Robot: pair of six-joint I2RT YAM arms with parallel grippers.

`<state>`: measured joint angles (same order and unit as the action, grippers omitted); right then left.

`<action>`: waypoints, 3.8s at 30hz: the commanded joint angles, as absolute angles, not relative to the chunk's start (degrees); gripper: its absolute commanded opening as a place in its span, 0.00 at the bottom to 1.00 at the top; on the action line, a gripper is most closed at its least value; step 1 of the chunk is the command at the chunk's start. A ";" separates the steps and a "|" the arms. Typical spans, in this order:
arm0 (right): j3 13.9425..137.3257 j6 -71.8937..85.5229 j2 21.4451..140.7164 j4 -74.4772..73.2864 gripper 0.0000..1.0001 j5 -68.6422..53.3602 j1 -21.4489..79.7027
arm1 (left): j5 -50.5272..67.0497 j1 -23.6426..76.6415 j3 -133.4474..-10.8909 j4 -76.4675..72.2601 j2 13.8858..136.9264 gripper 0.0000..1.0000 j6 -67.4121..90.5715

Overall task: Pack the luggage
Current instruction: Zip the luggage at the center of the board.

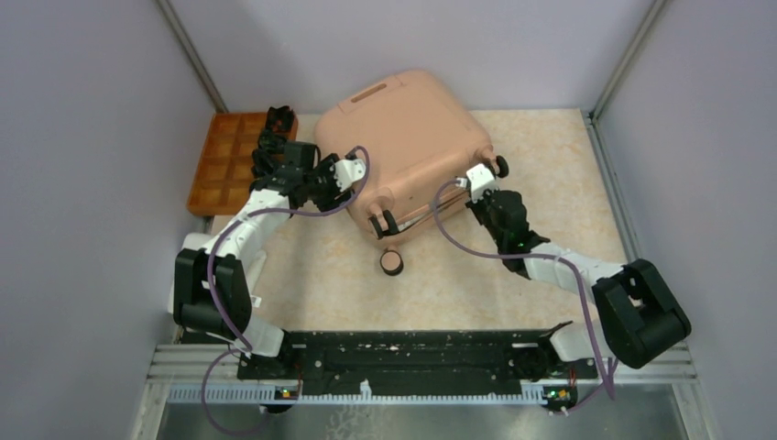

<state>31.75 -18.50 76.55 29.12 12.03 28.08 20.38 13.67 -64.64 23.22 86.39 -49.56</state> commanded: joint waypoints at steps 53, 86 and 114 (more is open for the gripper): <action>55.88 28.13 64.01 -5.87 0.99 5.54 14.06 | 48.26 -4.68 -94.11 0.42 118.87 0.90 -12.90; 75.47 21.63 93.66 -16.69 0.98 35.15 63.44 | 36.41 -3.36 -59.52 -1.82 91.70 0.99 -60.46; 70.96 23.14 90.90 -2.53 0.54 32.29 59.99 | 28.22 3.50 -42.82 -61.90 95.21 0.99 -61.88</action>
<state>71.31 23.40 93.47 -5.74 32.95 61.98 25.85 5.54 -41.56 -64.49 98.98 -67.85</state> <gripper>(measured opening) 0.507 0.987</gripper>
